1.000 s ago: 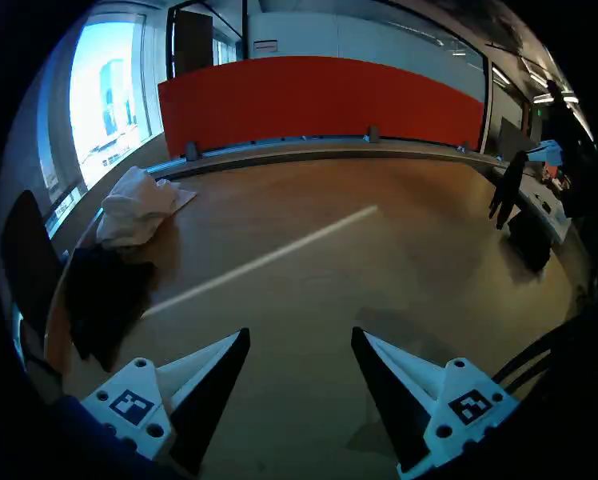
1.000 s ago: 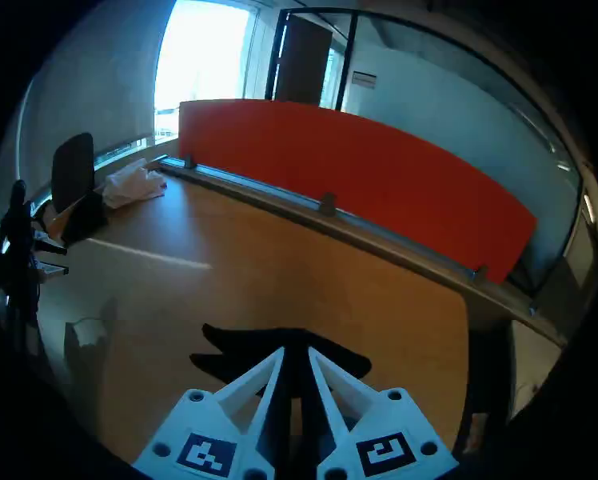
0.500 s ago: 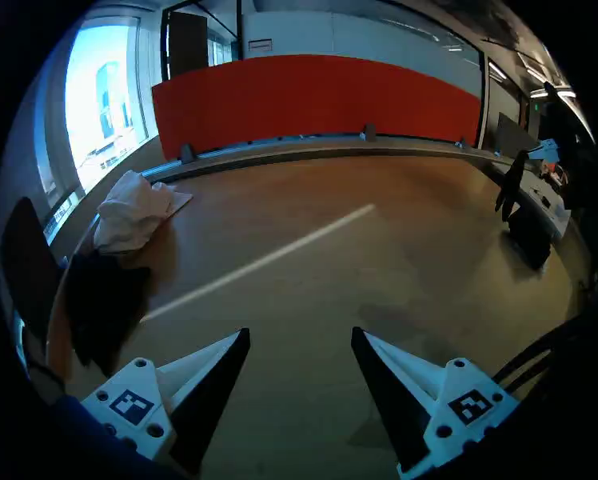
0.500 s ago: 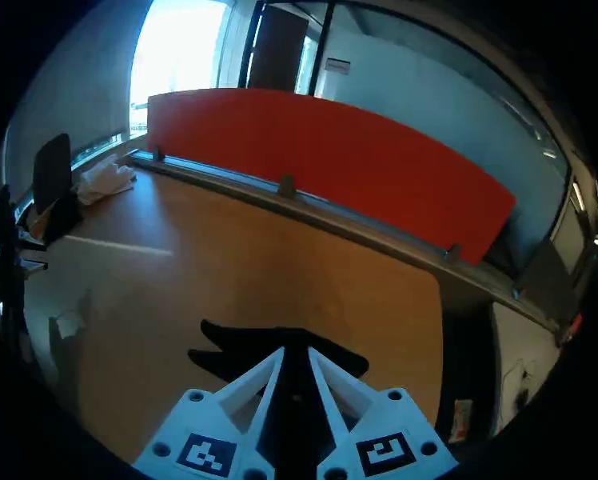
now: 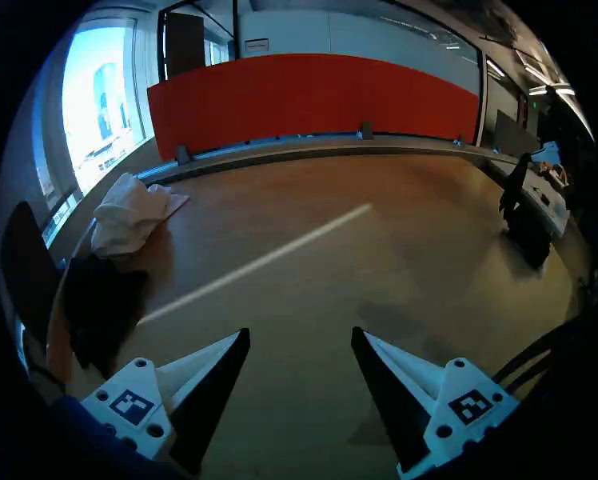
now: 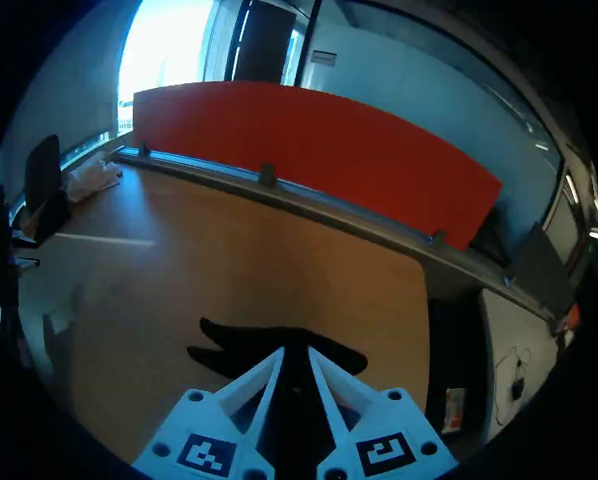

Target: Fold towel

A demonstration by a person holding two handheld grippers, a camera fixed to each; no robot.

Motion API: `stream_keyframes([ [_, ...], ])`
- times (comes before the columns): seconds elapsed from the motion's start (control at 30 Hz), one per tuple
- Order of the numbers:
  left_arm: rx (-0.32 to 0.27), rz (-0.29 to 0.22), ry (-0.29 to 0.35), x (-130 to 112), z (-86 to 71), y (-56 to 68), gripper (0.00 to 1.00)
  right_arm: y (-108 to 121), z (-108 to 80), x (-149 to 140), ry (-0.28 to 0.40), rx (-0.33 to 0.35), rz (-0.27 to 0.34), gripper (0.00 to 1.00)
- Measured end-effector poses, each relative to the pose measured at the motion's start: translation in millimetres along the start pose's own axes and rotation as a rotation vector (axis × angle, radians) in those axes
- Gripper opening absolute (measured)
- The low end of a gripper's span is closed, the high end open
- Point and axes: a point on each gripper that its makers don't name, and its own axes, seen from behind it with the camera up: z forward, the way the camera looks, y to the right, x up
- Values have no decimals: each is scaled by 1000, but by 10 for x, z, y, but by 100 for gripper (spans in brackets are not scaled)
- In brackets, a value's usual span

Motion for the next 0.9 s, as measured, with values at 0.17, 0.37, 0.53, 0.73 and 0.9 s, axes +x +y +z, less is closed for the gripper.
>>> stream_keyframes([
  [0.17,-4,6,3,16,-4,21,94,51,-81,-78,-8,-13,7,5],
  [0.37,-9,11,4,17,-18,44,94,152,-203,-278,-33,-37,32,5],
  [0.53,-15,20,6,24,-34,73,94,248,-308,-514,-65,-61,59,5],
  [0.73,-19,25,4,7,-37,92,94,313,-402,-792,-103,-80,86,5],
  [0.9,-22,30,3,-1,-37,104,94,325,-449,-1006,-136,-92,99,5],
])
